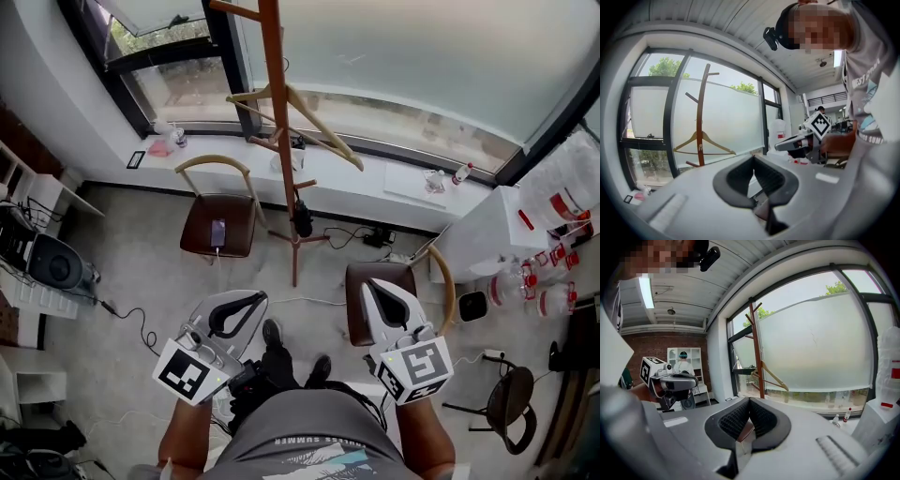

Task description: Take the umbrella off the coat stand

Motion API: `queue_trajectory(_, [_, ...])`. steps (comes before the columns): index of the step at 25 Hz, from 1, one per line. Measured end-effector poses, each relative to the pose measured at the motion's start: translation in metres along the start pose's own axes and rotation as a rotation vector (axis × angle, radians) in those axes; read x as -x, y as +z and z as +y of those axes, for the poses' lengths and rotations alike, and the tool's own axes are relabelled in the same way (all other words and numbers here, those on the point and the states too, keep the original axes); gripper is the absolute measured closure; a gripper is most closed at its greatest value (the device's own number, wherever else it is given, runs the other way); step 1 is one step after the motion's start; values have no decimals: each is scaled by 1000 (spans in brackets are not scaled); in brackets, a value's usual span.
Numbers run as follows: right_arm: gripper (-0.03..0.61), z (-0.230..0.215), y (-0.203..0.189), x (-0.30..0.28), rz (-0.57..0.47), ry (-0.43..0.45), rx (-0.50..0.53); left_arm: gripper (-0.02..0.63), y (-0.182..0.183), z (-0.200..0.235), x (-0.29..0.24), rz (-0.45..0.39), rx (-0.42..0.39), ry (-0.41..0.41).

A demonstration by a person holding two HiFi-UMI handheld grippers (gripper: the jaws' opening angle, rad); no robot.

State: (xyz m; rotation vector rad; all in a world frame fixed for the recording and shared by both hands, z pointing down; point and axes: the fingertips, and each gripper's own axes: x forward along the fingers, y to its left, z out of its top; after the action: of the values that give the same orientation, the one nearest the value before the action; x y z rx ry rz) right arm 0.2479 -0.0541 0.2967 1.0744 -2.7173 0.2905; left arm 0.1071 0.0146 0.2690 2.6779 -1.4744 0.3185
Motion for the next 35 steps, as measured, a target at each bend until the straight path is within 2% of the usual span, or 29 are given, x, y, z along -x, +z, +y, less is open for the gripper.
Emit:
queue_trajectory(10, [575,9,19,-50,18,-129,-8,612,7,75,-21,-47,1,-127])
queue_trajectory(23, [575,38,35,-136,50,-221,1,612,-3,178,-31,-90,20,-230])
queue_trajectory(29, [575,51,31,-166,89,-224,5,612,-11,209,-31,-104,45,-244])
queue_trajectory(35, [575,54,29,-189,110,-207,14,612,-22,231,-29,-115,77,-223])
